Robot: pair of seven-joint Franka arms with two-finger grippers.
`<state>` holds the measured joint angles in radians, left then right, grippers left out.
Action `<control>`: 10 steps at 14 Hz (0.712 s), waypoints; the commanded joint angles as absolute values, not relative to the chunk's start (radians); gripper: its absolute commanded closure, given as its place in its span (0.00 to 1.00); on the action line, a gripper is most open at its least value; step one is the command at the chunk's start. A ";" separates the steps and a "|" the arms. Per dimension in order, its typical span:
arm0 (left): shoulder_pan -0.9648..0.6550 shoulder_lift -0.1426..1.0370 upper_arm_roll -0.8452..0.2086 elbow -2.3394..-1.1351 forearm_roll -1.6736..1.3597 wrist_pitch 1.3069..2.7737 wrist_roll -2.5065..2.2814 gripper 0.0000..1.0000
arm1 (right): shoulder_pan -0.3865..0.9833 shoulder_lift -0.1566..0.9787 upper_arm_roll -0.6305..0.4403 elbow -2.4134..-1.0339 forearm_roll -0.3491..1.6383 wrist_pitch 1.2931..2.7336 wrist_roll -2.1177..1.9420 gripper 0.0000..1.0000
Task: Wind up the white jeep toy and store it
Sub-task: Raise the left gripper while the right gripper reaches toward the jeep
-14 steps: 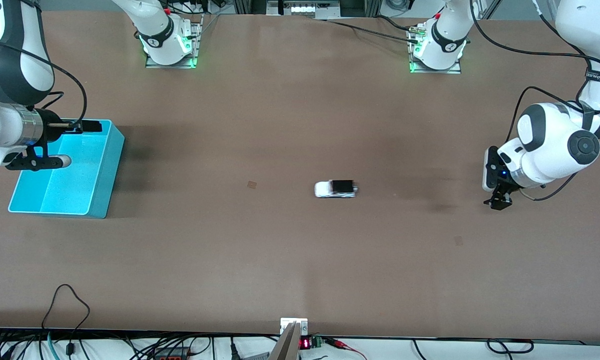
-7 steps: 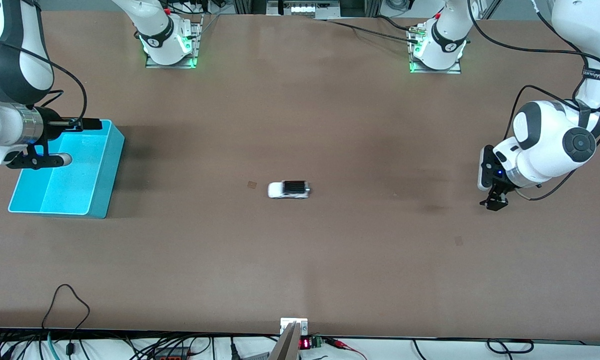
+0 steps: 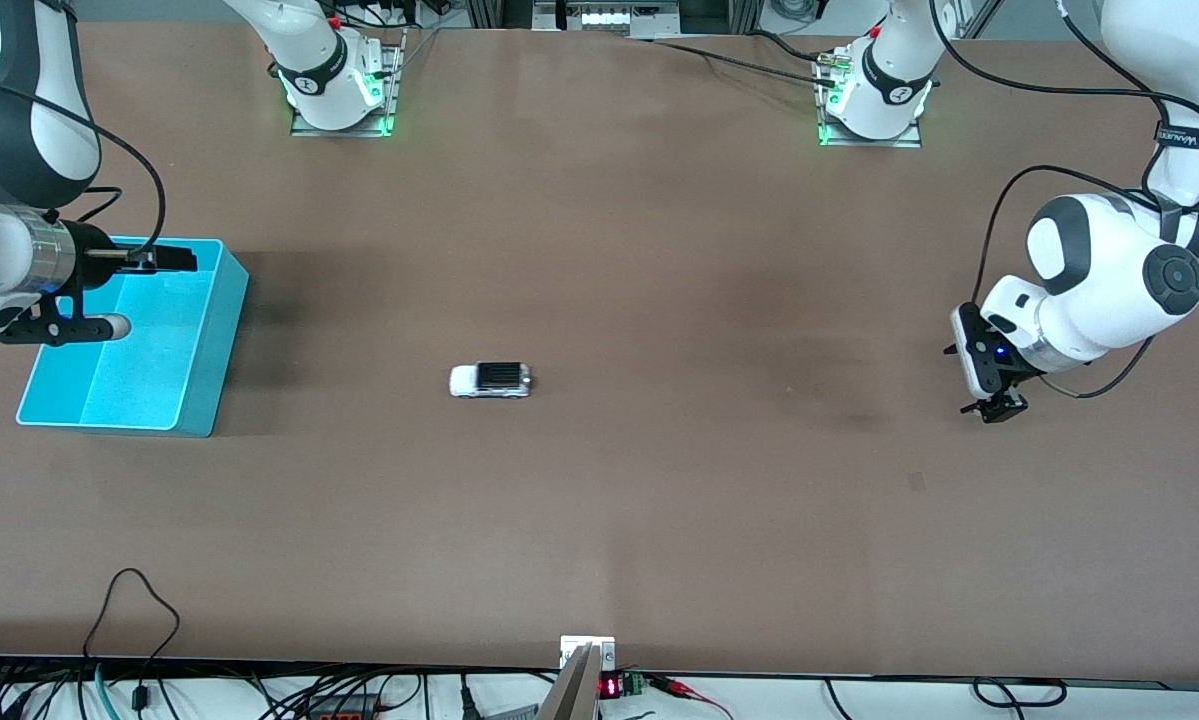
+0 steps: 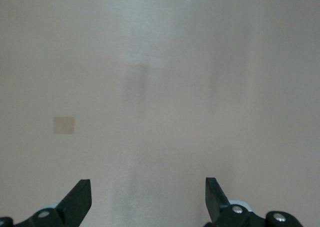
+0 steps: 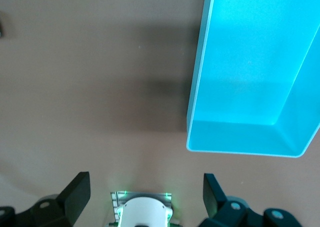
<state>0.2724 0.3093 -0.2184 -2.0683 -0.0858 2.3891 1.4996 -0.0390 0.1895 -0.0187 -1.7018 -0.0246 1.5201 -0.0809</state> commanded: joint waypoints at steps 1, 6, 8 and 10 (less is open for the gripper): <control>0.256 0.258 -0.216 -2.077 -0.161 2.378 1.366 0.00 | -0.045 0.207 -0.012 -1.718 -0.037 1.587 -0.095 0.00; 0.252 0.247 -0.216 -2.030 -0.282 2.376 1.107 0.00 | -0.034 0.213 -0.008 -1.784 -0.035 1.736 -0.245 0.00; 0.227 0.236 -0.216 -2.010 -0.282 2.375 0.975 0.00 | 0.001 0.209 -0.002 -1.801 -0.035 1.776 -0.348 0.00; 0.210 0.235 -0.215 -1.994 -0.281 2.375 0.838 0.00 | 0.047 0.192 -0.002 -1.859 -0.037 1.863 -0.473 0.00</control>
<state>0.2308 0.2516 -0.2197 -2.0100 -0.2593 2.3893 0.9489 0.0024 0.2285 -0.0026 -1.7897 -0.0246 1.7920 -0.3740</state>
